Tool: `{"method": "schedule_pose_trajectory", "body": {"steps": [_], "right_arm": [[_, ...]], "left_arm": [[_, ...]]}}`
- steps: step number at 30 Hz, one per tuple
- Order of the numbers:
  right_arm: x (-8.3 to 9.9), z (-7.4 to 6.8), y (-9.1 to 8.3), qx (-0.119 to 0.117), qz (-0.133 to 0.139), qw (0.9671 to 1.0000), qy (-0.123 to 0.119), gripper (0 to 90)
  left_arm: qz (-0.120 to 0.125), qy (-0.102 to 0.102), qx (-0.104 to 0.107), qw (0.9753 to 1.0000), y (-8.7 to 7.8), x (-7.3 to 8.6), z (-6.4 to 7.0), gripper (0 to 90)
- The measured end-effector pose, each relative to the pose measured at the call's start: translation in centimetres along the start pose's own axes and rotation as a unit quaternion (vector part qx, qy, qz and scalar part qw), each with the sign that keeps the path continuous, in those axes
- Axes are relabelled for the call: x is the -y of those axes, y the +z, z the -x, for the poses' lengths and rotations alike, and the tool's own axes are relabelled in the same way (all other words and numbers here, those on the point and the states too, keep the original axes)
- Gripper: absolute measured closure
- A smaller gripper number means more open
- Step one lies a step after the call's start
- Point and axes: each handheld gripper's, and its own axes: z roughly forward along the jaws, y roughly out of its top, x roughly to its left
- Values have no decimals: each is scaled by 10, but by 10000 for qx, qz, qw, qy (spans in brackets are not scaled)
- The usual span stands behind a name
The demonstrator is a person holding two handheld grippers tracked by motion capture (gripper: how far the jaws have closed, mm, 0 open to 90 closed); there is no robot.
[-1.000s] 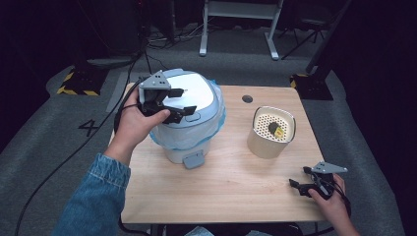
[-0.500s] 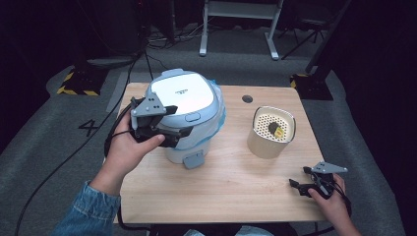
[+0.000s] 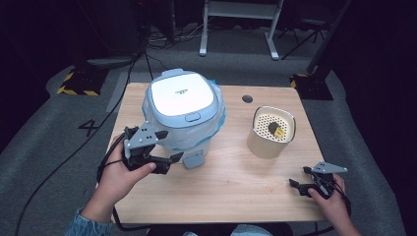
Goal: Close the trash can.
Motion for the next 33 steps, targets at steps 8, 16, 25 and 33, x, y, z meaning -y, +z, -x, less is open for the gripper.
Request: {"method": "schedule_pose_trajectory", "body": {"steps": [8, 16, 25, 33], "right_arm": [[0, 0, 0, 1, 0, 10000, -1, 148], [0, 0, 0, 1, 0, 10000, -1, 148], [0, 0, 0, 1, 2, 10000, 0, 148], [0, 0, 0, 1, 2, 10000, -3, 148]], "left_arm": [[-45, -150, -58, 9999, 7, 34, -6, 219], [-126, -341, -168, 9992, 17, 68, -14, 209], [-513, -565, -240, 9968, 35, 103, -23, 212], [-935, -769, -285, 9922, 51, 127, -28, 219]]}}
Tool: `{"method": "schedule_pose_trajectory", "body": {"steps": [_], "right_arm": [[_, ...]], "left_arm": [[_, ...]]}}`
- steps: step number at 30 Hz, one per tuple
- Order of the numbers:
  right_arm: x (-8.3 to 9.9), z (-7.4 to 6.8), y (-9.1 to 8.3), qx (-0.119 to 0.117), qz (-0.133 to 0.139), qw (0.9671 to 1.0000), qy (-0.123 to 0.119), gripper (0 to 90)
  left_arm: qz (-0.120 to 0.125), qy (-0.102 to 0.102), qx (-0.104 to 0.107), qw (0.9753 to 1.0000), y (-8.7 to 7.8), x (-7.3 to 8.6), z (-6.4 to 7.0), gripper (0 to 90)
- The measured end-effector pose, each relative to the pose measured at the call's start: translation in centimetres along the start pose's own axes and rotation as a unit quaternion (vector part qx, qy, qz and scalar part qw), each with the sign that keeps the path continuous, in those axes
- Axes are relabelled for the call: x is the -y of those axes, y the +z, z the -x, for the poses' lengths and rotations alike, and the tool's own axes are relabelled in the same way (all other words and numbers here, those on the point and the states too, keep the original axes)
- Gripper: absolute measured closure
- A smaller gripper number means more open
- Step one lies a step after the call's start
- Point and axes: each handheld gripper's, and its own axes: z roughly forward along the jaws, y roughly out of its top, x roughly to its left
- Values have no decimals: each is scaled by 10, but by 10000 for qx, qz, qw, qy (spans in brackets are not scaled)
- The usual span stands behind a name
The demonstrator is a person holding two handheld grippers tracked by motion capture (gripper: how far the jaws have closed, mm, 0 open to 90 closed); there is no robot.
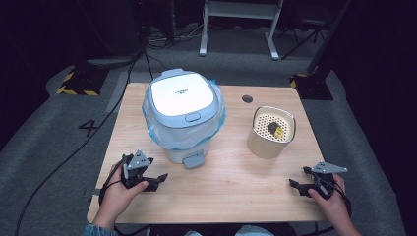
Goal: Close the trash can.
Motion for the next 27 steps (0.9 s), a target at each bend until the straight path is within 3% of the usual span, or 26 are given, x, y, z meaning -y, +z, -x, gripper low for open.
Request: {"method": "schedule_pose_trajectory", "body": {"steps": [5, 13, 18, 23, 27], "right_arm": [[0, 0, 0, 1, 1, 10000, 1, 148], [0, 0, 0, 7, 4, 10000, 5, 150], [0, 0, 0, 8, 4, 10000, 5, 150], [0, 0, 0, 17, 5, 10000, 8, 148], [0, -2, 1, 260, -98, 9994, 226, 53]], "left_arm": [[-244, -10, -65, 9997, 11, 9, -2, 224], [-719, 211, -243, 9969, 31, 18, 1, 206], [-396, 205, -33, 9990, 40, 23, -4, 129], [-411, 185, -60, 9990, 40, 23, -4, 120], [-407, 190, -60, 9990, 40, 23, -4, 120]]}}
